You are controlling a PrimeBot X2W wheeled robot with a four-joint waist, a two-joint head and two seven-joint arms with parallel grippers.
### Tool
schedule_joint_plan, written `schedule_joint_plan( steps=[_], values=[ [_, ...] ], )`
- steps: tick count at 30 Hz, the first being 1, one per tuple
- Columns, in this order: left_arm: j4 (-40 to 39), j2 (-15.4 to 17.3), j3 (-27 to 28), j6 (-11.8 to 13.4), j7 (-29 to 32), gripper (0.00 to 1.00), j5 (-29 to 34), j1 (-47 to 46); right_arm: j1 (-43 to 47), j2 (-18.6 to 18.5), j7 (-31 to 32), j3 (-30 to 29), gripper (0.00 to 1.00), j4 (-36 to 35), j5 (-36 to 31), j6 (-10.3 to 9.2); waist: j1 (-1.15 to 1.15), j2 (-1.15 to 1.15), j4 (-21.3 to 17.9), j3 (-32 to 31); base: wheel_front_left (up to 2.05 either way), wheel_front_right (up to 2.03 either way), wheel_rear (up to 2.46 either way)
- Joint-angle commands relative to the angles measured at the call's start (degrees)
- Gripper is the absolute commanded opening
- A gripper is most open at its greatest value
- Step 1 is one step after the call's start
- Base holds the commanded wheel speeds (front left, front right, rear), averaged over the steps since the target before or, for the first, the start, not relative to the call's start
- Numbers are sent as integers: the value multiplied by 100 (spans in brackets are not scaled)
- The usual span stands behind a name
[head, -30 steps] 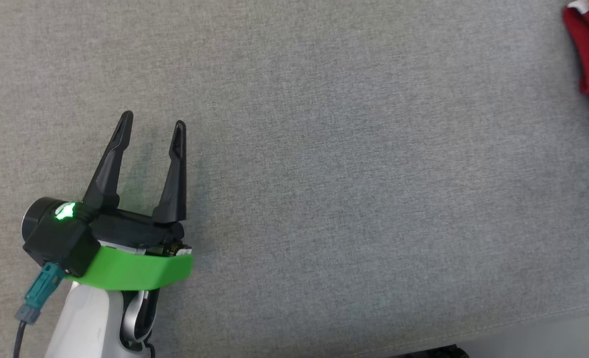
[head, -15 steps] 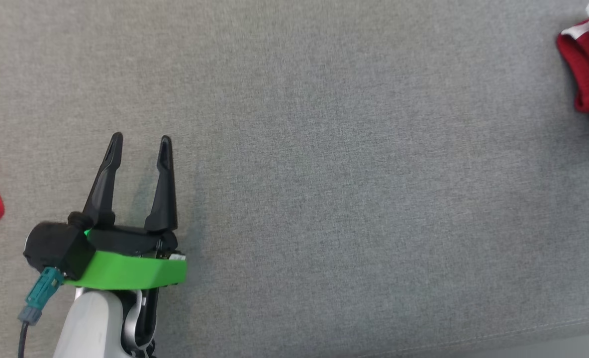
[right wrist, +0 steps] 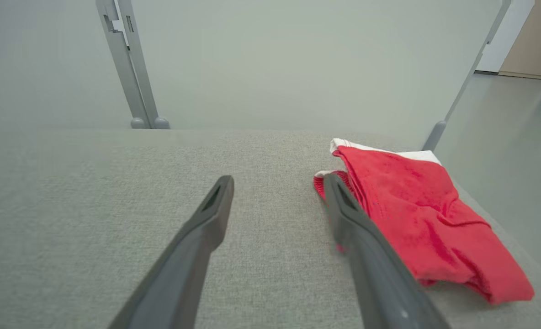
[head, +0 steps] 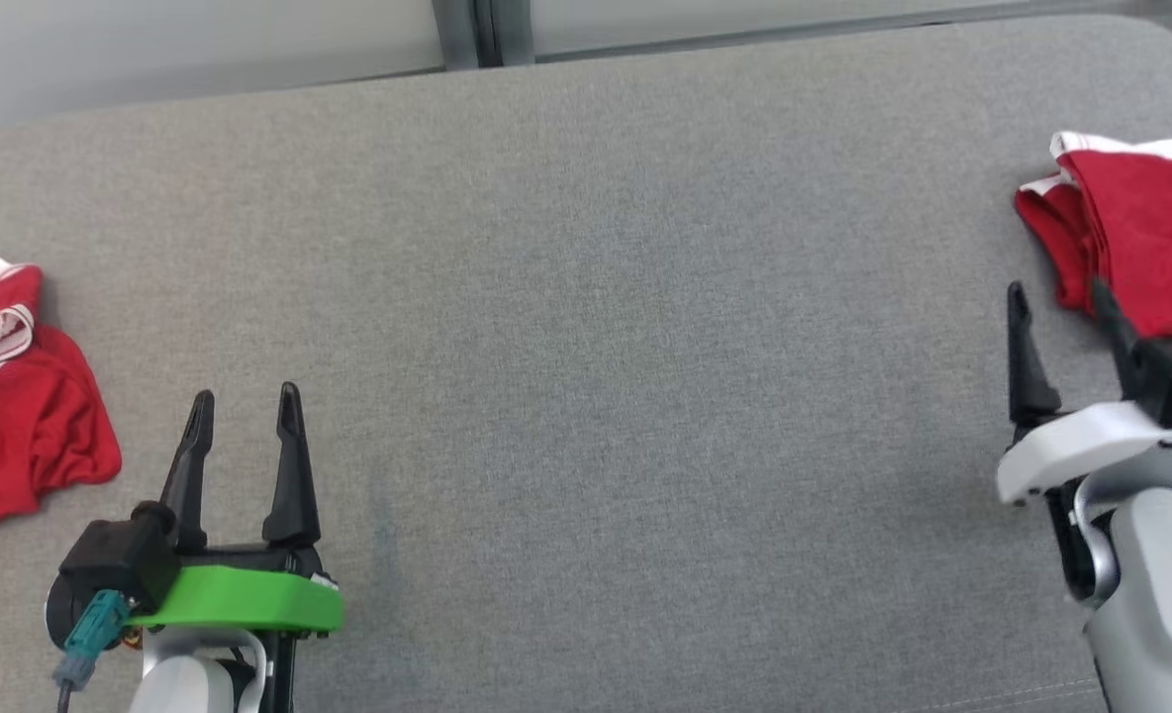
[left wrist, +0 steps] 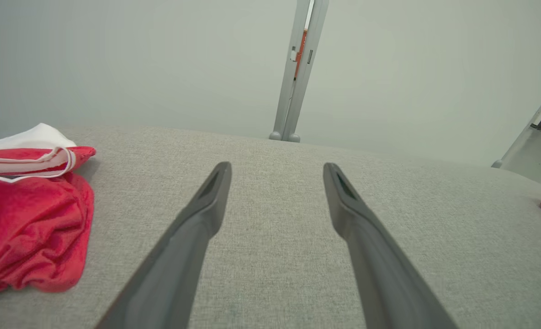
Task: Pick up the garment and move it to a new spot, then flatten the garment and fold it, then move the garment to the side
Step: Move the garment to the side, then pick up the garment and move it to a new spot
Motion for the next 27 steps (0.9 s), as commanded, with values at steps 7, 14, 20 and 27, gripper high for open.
schedule_joint_plan(
  steps=[7,14,20,27],
  values=[
    [385,-34,134,-25,-5,100,121,295,607,236,-14,474,100,-115,325,-11,0,0,169,-944,0,0,0],
    [630,-42,74,-25,-5,100,46,449,835,340,-14,747,100,18,500,-11,0,0,184,-1169,0,0,0],
    [676,-42,35,-25,-4,100,-16,490,915,338,-14,778,100,42,557,-11,0,0,189,-1198,0,0,0],
    [674,-42,6,-25,-4,100,-67,474,903,333,-15,729,100,46,528,-11,0,0,223,-1211,0,0,0]
  ],
)
